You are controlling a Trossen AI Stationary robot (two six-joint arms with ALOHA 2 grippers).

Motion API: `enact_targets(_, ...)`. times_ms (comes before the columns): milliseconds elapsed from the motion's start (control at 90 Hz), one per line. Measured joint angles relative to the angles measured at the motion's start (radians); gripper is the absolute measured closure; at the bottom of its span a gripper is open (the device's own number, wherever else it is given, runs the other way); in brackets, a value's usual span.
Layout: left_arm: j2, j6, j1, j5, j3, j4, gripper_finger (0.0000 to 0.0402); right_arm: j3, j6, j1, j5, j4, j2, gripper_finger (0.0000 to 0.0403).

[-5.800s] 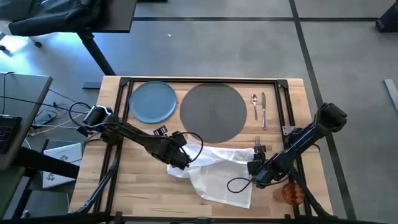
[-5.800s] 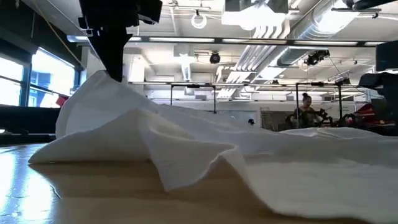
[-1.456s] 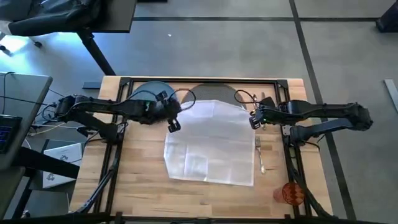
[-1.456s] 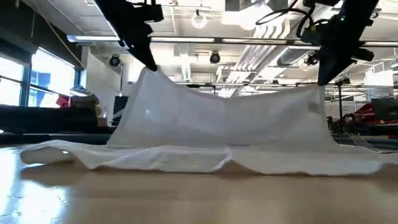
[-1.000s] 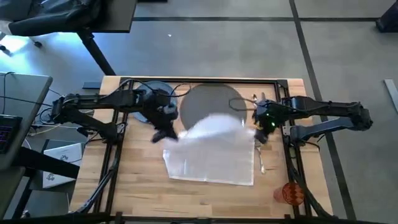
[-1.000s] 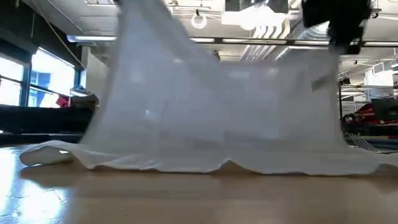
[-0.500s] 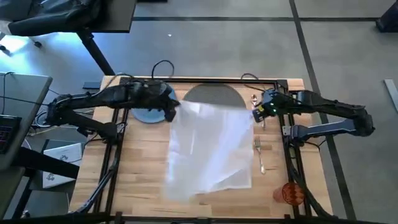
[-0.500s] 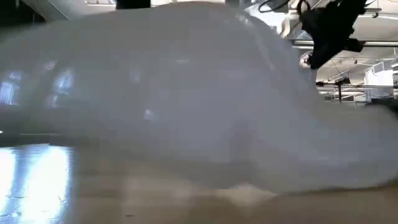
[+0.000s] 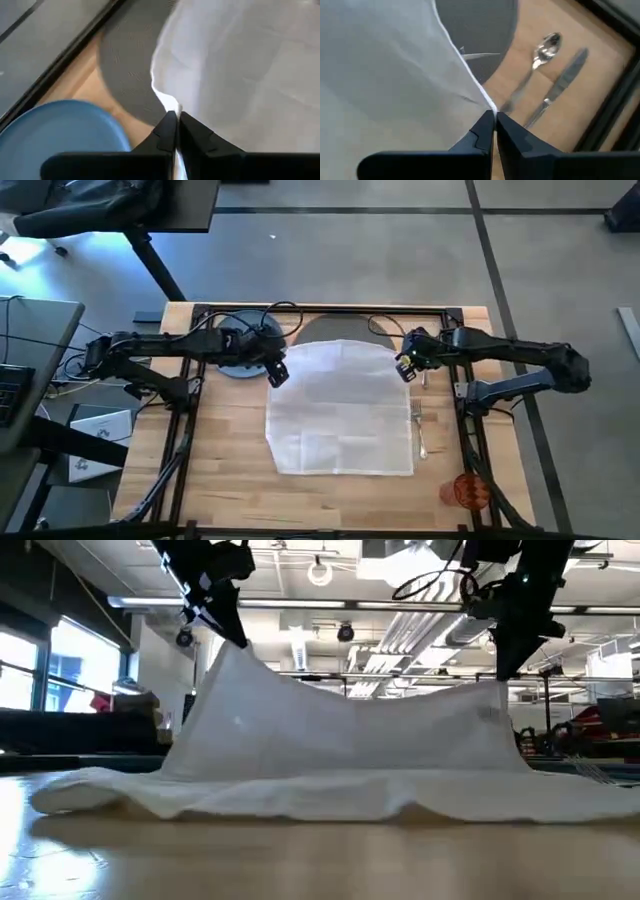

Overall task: Set table place
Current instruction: Fold the white table napkin

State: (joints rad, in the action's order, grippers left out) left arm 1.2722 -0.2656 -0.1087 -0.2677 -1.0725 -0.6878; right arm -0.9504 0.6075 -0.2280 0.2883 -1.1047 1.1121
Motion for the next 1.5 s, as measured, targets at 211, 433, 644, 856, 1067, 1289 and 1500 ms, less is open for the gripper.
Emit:
enact_targets(211, -0.011, 0.050, 0.065, 0.227, 0.000, -0.019, 0.0402, 0.000, -0.051, 0.076, -0.171, -0.033, -0.027, 0.0403)
enact_targets(433, 0.007, 0.070, -0.034, 0.025, -0.005, -0.066, 0.0402, 0.000, -0.075, 0.029, 0.063, -0.039, 0.015, 0.0403)
enact_targets(644, 0.002, 0.207, -0.096, 0.129, -0.148, -0.113, 0.0402, -0.083, -0.078, 0.004, 0.062, -0.058, -0.012, 0.0403)
enact_targets(856, 0.004, 0.035, 0.022, 0.557, -0.180, -0.167, 0.0402, -0.068, -0.099, 0.142, -0.616, -0.057, -0.027, 0.0403)
enact_targets(1067, 0.002, -0.394, 0.248, 1.147, -0.174, -0.046, 0.0402, -0.066, 0.041, 0.394, -1.101, 0.194, -0.033, 0.0403)
enact_targets(1289, -0.032, -0.276, 0.181, 0.692, -0.177, 0.066, 0.0402, -0.090, 0.083, 0.223, -0.558, 0.265, -0.100, 0.0403)
enact_targets(1500, -0.004, -0.183, 0.027, -0.126, -0.085, -0.148, 0.0402, -0.037, 0.282, 0.036, 0.019, -0.062, -0.083, 0.0403)
